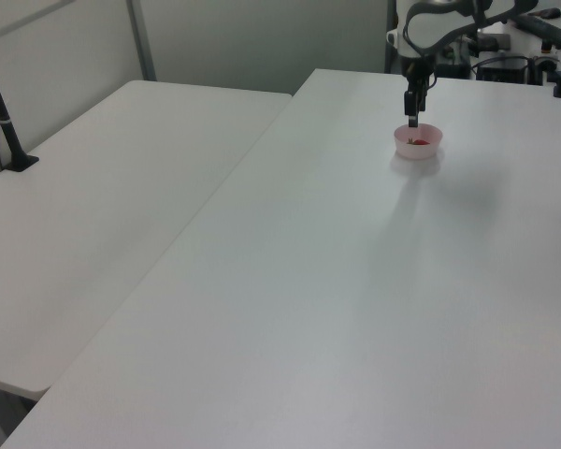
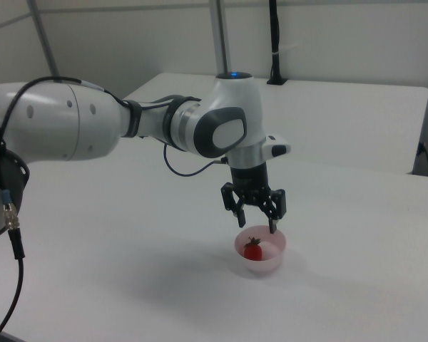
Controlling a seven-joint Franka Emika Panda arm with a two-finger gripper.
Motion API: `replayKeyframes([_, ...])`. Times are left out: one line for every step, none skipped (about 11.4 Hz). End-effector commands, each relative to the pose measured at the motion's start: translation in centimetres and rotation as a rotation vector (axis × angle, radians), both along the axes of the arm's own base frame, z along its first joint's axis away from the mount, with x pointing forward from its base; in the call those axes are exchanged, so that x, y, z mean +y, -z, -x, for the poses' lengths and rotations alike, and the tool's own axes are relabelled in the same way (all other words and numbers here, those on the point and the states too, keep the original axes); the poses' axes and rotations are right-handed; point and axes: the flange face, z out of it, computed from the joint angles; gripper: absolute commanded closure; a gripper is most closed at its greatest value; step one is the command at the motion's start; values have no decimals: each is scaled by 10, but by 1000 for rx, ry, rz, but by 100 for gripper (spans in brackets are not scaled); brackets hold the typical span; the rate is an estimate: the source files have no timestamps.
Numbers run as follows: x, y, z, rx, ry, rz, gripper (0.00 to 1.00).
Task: Pick up strawberry from bowl
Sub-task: 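Move the open gripper over the pink bowl and lower toward the strawberry, then close the gripper on the red strawberry inside the bowl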
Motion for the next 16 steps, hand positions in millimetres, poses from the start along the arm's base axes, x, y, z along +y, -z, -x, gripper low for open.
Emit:
replayKeyframes([4, 11, -4, 3, -19, -7, 20])
replayKeyframes([3, 15, -3, 12, -23, -7, 20])
replayKeyframes([1, 26, 0, 30, -23, -10, 20])
replayKeyframes([1, 33, 0, 41, -23, -13, 21])
replayKeyframes([4, 37, -1, 46, -23, -15, 21])
replayKeyframes([5, 46, -1, 58, -22, -16, 21])
replayKeyframes([5, 49, -2, 53, -24, -13, 22])
replayKeyframes([5, 54, -1, 51, -28, -6, 22])
replayKeyframes([5, 58, 0, 52, -32, -3, 22])
replayKeyframes([3, 64, 0, 63, -37, 3, 22])
replayKeyframes([3, 67, 0, 72, -44, 13, 22])
replayKeyframes([1, 71, 1, 80, -46, 16, 22])
replayKeyframes([0, 72, 2, 85, -48, 21, 22])
replayKeyframes([0, 73, 3, 88, -48, 20, 27])
replayKeyframes([-2, 71, 4, 88, -44, 20, 41])
replayKeyframes([-4, 69, 5, 93, -43, 19, 51])
